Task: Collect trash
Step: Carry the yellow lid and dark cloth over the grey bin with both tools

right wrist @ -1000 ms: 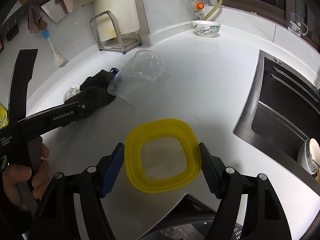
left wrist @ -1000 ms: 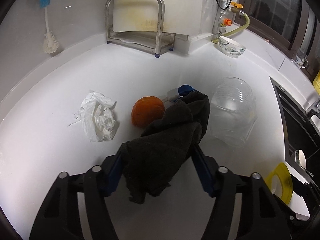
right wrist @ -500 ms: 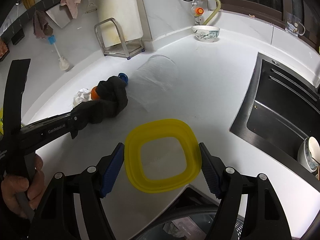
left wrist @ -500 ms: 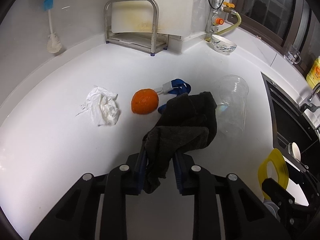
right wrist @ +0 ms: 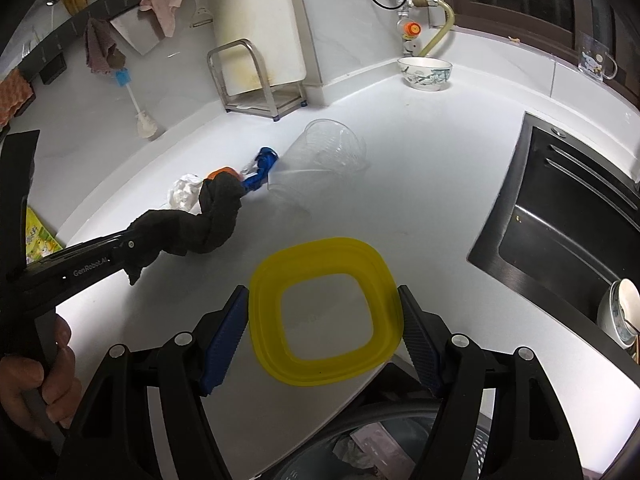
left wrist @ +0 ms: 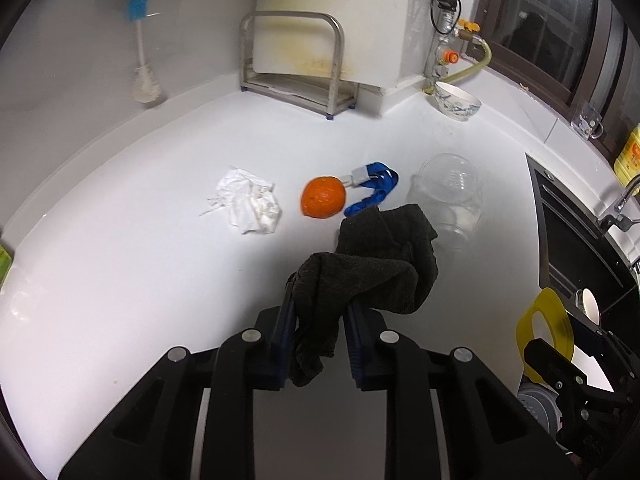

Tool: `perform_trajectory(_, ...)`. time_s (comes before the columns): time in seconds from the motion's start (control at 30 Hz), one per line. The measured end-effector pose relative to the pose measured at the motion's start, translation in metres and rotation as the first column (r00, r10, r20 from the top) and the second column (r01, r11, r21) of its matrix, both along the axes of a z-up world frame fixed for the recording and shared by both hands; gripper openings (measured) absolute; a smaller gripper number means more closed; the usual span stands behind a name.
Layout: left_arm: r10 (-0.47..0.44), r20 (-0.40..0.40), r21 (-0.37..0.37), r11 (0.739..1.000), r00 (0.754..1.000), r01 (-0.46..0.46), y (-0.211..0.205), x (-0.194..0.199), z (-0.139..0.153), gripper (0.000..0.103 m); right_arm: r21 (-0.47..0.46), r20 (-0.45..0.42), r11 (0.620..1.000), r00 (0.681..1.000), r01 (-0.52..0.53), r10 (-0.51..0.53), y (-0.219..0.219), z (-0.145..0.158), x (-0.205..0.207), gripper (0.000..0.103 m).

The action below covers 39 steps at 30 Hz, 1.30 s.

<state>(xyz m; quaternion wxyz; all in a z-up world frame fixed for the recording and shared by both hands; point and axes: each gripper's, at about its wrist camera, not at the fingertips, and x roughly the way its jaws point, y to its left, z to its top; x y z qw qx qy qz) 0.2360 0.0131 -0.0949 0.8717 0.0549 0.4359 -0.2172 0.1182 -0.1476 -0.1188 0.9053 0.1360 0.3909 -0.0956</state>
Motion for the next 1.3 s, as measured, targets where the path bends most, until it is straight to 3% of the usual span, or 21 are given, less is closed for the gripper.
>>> perform_trajectory(0.63,0.128,0.051,-0.008,0.992,0.990,-0.128,0.032,-0.024,0.031,0.022,0.015,0.027,0.994,0.994,-0.111,0.110,0.012,0.013,-0.006,0.071)
perform_trajectory(1.3,0.283,0.061,-0.015,0.959,0.957,-0.283,0.053,-0.095,0.049,0.021,0.021,0.035,0.971,0.970,-0.240,0.239,0.008,0.024,-0.046,0.071)
